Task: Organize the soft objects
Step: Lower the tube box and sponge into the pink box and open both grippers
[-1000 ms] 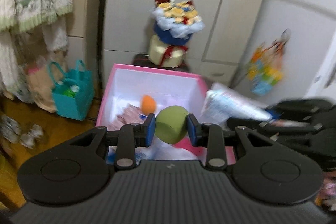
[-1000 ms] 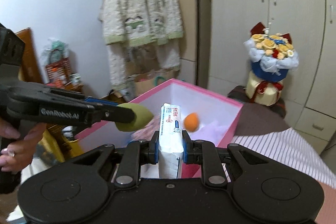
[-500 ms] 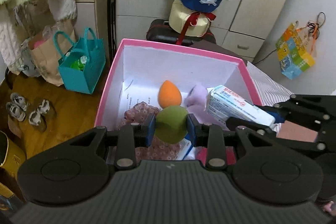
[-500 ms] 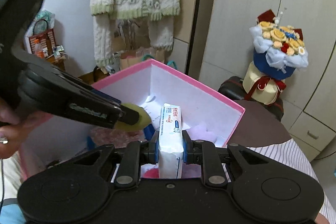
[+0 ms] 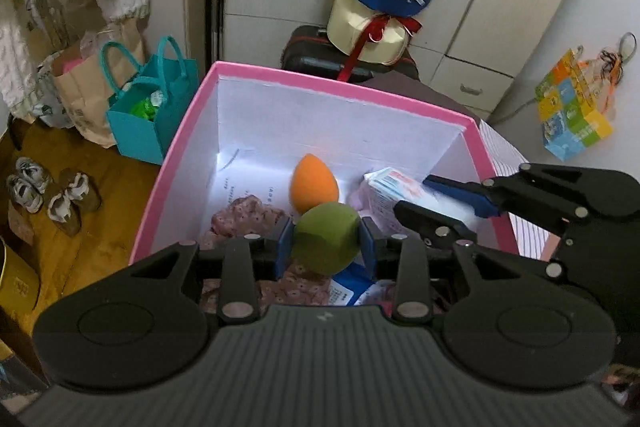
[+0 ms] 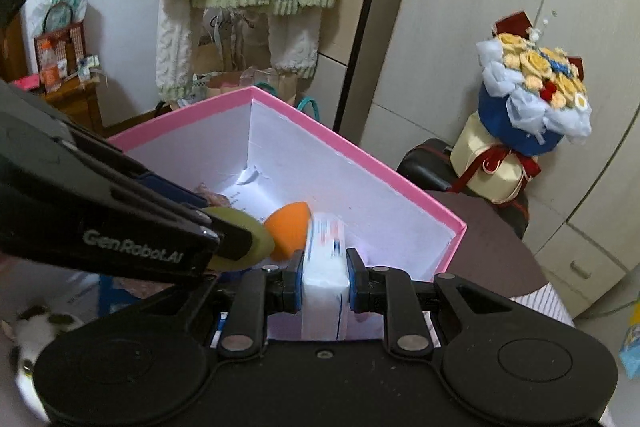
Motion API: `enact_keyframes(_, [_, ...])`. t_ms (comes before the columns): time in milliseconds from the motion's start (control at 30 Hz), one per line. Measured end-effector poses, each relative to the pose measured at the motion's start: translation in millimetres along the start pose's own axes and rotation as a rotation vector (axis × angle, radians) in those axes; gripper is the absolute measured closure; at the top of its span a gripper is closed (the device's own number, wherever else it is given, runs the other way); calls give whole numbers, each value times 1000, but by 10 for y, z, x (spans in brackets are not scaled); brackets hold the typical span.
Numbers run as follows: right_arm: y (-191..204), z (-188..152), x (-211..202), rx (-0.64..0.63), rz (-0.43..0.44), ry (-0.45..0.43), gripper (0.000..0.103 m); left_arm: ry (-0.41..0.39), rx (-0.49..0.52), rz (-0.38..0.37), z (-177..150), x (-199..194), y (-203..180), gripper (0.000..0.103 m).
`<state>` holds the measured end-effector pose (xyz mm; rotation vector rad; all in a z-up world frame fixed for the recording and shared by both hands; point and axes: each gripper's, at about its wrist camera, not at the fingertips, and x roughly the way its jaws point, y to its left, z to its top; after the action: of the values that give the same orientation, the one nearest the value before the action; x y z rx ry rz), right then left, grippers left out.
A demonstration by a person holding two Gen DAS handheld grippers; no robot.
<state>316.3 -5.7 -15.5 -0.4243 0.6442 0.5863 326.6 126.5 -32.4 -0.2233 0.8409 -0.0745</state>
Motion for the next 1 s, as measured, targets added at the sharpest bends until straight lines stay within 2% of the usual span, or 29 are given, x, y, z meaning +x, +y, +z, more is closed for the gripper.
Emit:
enact_keyframes(100, [-15, -7, -59, -2, -1, -32, 73, -49, 33, 8, -18, -120, -16, 61])
enact_keyframes(333, [-152, -223, -560, 166, 115, -136, 72, -125, 73, -28, -185, -566, 68, 49])
enact_keyframes(500, [-139, -439, -923, 255, 166, -199, 69, -167, 96, -37, -384, -851, 84, 46])
enact_keyframes(867, [-26, -705, -1483, 309, 110, -228, 65, -224, 180, -85, -699, -1385, -84, 41])
enact_keyframes(967, [-12, -799, -1645, 334, 86, -237, 60, -244, 197, -99, -805, -1535, -128, 39])
enact_keyframes(1000, [-8, -833, -1702, 345, 76, -240, 56, -251, 203, -107, -834, -1585, -145, 39])
